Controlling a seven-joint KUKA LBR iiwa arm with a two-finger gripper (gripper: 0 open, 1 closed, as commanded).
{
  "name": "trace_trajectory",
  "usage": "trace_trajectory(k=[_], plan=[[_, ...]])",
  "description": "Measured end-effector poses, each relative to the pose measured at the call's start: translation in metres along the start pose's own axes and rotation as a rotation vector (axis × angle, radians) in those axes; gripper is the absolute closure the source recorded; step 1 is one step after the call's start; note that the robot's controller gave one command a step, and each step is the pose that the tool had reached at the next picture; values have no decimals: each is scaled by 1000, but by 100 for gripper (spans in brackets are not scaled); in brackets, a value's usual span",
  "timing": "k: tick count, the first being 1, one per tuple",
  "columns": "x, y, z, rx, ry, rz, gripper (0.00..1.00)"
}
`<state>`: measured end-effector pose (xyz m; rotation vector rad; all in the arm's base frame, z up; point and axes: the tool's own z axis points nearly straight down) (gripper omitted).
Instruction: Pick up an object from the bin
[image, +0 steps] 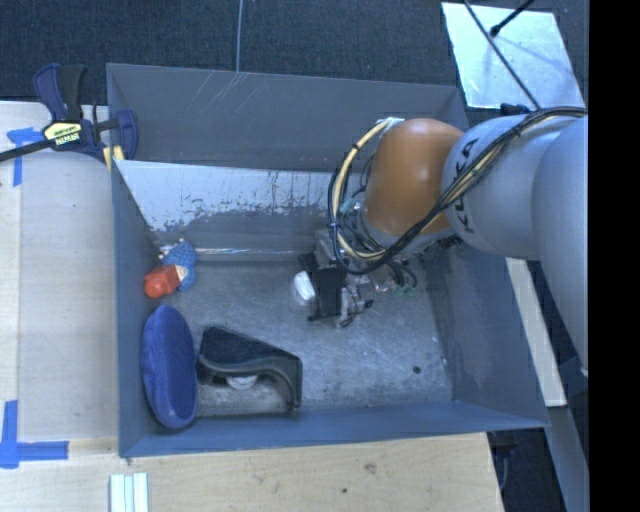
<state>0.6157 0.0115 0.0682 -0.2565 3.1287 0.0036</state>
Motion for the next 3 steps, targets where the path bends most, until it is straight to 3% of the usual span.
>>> trace_trajectory(k=[1, 2, 3], plan=[[-1, -4, -3, 3, -4, 4, 100], [20, -8, -103, 3, -3, 14, 100], [22, 0, -221, 3, -2, -30, 100]])
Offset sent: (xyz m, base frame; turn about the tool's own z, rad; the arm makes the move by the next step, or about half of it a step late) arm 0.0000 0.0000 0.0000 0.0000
